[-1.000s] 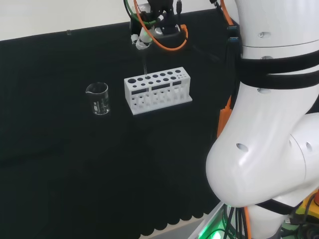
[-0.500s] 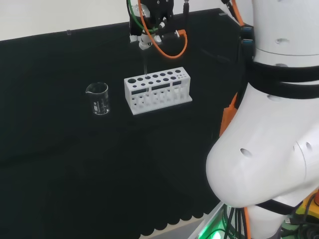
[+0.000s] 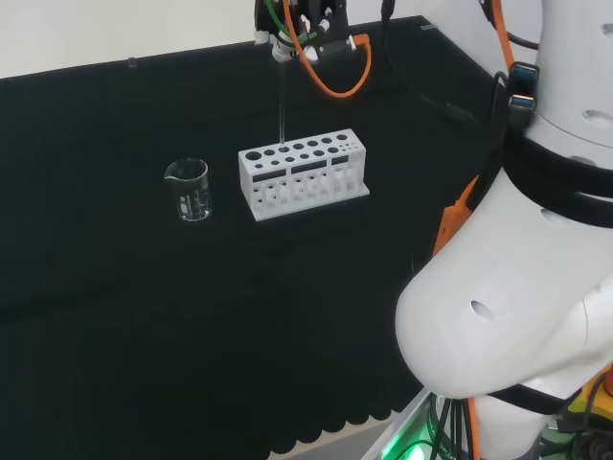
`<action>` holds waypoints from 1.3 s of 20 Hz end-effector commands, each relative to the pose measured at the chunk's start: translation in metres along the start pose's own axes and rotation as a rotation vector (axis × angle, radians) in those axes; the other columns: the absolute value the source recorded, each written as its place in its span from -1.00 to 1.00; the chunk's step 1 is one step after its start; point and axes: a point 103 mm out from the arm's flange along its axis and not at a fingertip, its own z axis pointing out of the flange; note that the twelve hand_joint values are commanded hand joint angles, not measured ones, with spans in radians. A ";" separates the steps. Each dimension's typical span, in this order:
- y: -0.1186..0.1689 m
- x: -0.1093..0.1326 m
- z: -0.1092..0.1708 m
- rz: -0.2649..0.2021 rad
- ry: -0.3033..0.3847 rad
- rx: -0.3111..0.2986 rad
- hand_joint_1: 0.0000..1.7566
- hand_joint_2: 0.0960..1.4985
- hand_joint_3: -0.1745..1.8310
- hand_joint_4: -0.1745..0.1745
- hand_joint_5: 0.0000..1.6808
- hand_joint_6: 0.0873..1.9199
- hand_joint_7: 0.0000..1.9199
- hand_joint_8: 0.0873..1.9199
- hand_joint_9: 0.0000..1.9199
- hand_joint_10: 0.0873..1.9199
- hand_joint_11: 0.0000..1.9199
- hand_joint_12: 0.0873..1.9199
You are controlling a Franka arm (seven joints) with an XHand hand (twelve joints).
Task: Take the glass rod from the white test tube rack.
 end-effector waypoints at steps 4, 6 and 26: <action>-0.035 0.023 -0.037 0.042 -0.013 0.025 0.76 0.24 -0.83 -1.00 0.31 -0.55 0.35 -0.60 0.35 -0.22 0.16 -0.15; -0.037 0.028 -0.045 0.047 -0.008 0.020 0.76 0.24 -0.83 -1.00 0.31 -0.55 0.35 -0.60 0.35 -0.22 0.16 -0.15; -0.066 0.037 -0.072 -0.039 0.018 -0.048 0.76 0.24 -0.83 -1.00 0.31 -0.54 0.34 -0.57 0.36 -0.23 0.15 -0.16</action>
